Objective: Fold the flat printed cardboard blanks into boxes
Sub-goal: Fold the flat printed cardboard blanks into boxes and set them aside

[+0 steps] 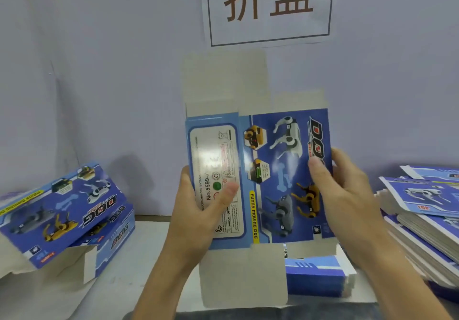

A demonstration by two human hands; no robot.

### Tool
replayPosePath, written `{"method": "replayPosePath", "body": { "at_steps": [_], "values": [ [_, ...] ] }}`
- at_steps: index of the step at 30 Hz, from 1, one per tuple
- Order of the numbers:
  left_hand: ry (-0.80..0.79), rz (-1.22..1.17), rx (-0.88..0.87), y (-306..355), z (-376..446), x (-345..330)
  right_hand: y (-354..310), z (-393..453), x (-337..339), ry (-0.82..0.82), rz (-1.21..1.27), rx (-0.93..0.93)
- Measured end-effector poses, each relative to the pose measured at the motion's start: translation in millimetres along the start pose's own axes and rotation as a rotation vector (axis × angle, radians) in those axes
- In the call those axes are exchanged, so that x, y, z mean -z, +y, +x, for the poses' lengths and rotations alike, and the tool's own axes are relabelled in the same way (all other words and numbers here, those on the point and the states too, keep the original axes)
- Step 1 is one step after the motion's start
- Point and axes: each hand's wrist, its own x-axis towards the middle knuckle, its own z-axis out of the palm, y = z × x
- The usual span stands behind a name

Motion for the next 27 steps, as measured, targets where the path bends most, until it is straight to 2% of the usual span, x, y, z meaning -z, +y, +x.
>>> {"method": "replayPosePath", "body": {
  "at_steps": [13,18,20,25,27],
  "values": [
    [-0.036,0.052,0.067,-1.3,1.1,1.4,8.0,-1.9,-4.7,-0.025,-0.057,-0.001],
    [-0.042,0.083,0.104,-3.2,1.6,-3.5,7.3,0.4,-1.5,0.067,-0.085,0.049],
    [-0.012,0.089,0.102,-3.2,1.7,-5.0,5.7,-0.1,-0.6,0.074,-0.067,0.057],
    [0.159,0.116,-0.01,1.3,3.7,-10.0,4.0,-6.7,-18.0,-0.045,-0.024,0.097],
    [0.165,0.093,-0.008,4.4,5.1,-10.4,5.8,-9.0,-25.5,-0.081,-0.025,0.096]
  ]
}}
